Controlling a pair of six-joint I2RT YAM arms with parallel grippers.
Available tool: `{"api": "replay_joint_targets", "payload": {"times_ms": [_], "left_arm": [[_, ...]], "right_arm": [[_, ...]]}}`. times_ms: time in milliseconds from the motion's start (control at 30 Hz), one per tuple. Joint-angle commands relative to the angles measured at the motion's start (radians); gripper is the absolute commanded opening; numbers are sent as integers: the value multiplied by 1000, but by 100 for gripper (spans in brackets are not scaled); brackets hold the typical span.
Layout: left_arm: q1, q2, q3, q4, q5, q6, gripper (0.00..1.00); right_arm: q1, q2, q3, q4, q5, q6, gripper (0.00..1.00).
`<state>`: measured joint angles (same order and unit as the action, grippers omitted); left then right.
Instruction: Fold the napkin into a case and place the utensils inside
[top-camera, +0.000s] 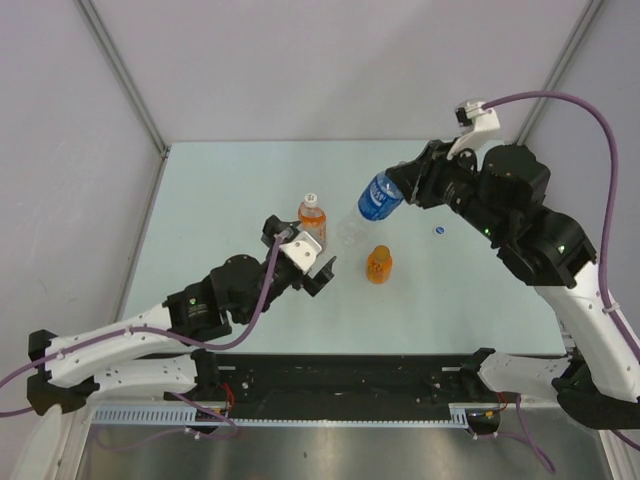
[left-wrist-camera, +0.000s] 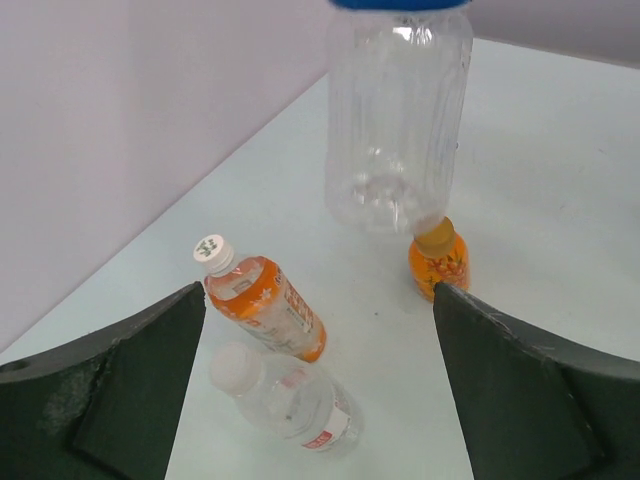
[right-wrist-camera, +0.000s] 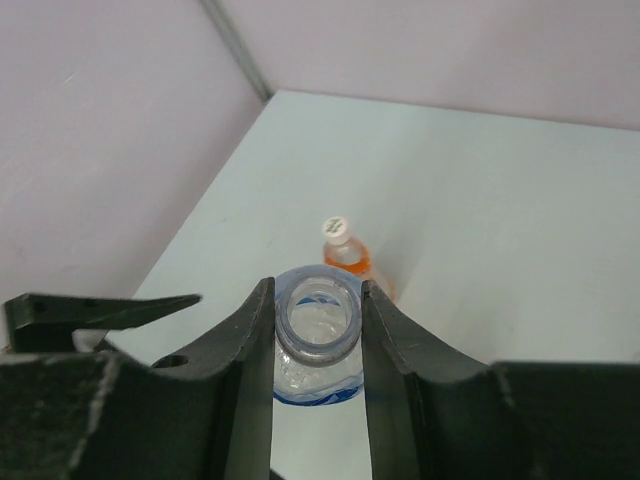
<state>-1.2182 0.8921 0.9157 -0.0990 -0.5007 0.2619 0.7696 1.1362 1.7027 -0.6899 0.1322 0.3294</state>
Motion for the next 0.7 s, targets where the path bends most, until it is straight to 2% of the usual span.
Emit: {"api": "replay_joint_targets", "payload": {"times_ms": [0,33,133,167,267,400,667], "left_arm": [[-1,-70,93,-97,-55,-12,100],[-3,-82,101,-117,-59,-16,100],[-3,-129,121,-182,-102,-47,100],[-1,-142,123,-195,-110,-58,100],[-1,-188,107,-188,-121,-99,100],[-1,-235,60,-165,-102,-142,100],[-1,-297,-1,-169,-50,-225,100]], "right_arm": [[-107,-16,75,-28,104,-53,0],[-134,-15,74,-30,110,-64,0],[-173,-13,34,-1,262,-131,0],[-174,-26,3,28,385,-153,0],[-240,-55,-191,288,519,-226,0],[-415,-9,-310,386,511,-147,0],[-624,143,-432,538,465,-52,0]]}}
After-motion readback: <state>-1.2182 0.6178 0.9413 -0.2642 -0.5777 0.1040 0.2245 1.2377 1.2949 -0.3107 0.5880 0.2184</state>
